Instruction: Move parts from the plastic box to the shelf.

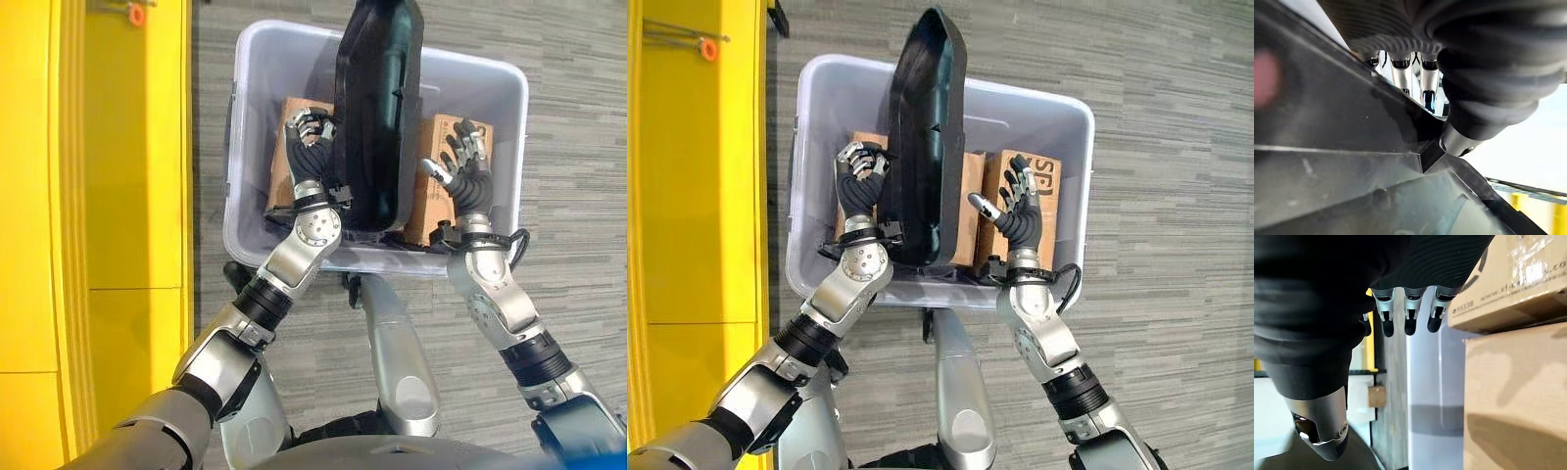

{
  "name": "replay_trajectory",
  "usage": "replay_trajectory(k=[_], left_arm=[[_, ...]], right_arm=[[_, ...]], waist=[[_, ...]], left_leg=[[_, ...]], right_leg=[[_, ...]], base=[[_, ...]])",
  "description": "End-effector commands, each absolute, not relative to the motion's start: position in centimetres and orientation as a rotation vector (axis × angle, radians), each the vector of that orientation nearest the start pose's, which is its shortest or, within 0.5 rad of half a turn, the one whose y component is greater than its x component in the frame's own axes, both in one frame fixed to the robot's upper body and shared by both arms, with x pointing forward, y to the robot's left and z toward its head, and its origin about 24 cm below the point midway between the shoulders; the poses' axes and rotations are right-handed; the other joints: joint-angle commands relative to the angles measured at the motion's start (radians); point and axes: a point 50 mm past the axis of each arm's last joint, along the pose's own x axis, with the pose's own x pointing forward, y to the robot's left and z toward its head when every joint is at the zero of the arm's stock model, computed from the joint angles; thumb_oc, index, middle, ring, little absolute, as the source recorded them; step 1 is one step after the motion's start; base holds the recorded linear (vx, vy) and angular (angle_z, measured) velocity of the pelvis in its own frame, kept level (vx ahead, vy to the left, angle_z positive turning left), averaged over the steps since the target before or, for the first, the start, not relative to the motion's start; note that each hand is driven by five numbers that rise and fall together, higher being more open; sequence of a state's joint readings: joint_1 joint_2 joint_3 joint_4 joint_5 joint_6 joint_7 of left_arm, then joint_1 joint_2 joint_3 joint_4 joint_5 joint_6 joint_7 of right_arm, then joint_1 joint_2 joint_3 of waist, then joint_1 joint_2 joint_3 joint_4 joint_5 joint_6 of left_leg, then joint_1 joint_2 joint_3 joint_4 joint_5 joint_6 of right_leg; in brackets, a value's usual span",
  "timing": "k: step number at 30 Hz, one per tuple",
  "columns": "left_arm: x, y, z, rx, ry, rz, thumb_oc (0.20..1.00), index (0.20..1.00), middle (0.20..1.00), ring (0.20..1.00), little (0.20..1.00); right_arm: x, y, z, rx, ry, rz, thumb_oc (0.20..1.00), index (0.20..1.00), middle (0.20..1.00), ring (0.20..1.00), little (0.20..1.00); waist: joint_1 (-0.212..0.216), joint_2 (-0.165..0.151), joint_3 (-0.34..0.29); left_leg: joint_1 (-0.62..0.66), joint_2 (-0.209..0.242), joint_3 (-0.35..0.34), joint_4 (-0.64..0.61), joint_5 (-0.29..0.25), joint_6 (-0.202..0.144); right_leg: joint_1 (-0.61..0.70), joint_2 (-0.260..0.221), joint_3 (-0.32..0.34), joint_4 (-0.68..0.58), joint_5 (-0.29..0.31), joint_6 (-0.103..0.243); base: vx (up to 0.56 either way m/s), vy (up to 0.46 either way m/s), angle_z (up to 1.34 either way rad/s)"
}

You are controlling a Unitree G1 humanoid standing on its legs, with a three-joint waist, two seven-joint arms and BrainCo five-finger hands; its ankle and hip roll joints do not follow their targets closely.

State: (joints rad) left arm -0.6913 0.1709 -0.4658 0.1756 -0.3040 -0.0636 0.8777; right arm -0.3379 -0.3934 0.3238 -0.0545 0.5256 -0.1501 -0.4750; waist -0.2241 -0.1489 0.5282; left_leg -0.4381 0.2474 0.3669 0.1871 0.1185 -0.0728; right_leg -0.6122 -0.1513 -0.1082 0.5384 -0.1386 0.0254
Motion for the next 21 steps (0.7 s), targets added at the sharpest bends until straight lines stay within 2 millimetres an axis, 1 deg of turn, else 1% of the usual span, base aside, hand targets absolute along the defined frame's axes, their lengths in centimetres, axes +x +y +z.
replay_trajectory(k=[1, 6, 12, 15, 21], left_arm=[[31.6, 5.8, 21.5, -0.274, -0.561, 0.190, 0.200, 0.200, 0.200, 0.200, 0.200], [31.5, 5.7, 21.8, -0.272, -0.560, 0.184, 0.200, 0.200, 0.200, 0.200, 0.200], [31.5, 5.6, 21.8, -0.270, -0.560, 0.177, 0.200, 0.200, 0.200, 0.200, 0.200], [31.4, 5.8, 21.7, -0.288, -0.558, 0.179, 0.200, 0.200, 0.200, 0.200, 0.200], [31.0, 6.3, 21.2, -0.382, -0.529, 0.151, 0.200, 0.200, 0.200, 0.200, 0.200]], right_arm=[[28.9, -14.9, 15.8, 0.218, -0.423, -0.029, 1.000, 1.000, 1.000, 1.000, 1.000], [28.7, -14.6, 15.2, 0.228, -0.398, 0.009, 1.000, 1.000, 1.000, 1.000, 1.000], [28.4, -14.5, 14.8, 0.281, -0.380, 0.046, 1.000, 1.000, 1.000, 1.000, 1.000], [28.5, -14.6, 14.4, 0.312, -0.352, 0.056, 1.000, 1.000, 1.000, 1.000, 1.000], [28.9, -14.3, 13.5, 0.283, -0.313, 0.097, 1.000, 1.000, 1.000, 1.000, 1.000]], waist=[[-0.012, 0.026, -0.008], [-0.016, 0.025, -0.008], [-0.016, 0.029, -0.008], [-0.012, 0.036, -0.008], [0.008, 0.056, -0.017]], left_leg=[[0.048, 0.058, 0.019, 0.128, -0.154, -0.035], [0.094, 0.066, 0.024, 0.125, -0.154, -0.037], [0.147, 0.068, 0.029, 0.112, -0.151, -0.038], [0.181, 0.072, 0.026, 0.109, -0.146, -0.040], [0.255, 0.085, 0.017, 0.079, -0.115, -0.052]], right_leg=[[0.051, 0.090, -0.015, -0.125, 0.041, 0.017], [0.094, 0.095, -0.018, -0.120, 0.029, 0.011], [0.139, 0.096, -0.018, -0.120, 0.015, 0.006], [0.176, 0.097, -0.023, -0.125, 0.005, 0.002], [0.261, 0.099, -0.042, -0.141, -0.014, -0.013]], base=[[0.02, 0.025, -0.08], [0.03, 0.028, -0.07], [0.01, 0.007, -0.02], [0.00, 0.000, 0.00], [0.01, -0.002, 0.00]])
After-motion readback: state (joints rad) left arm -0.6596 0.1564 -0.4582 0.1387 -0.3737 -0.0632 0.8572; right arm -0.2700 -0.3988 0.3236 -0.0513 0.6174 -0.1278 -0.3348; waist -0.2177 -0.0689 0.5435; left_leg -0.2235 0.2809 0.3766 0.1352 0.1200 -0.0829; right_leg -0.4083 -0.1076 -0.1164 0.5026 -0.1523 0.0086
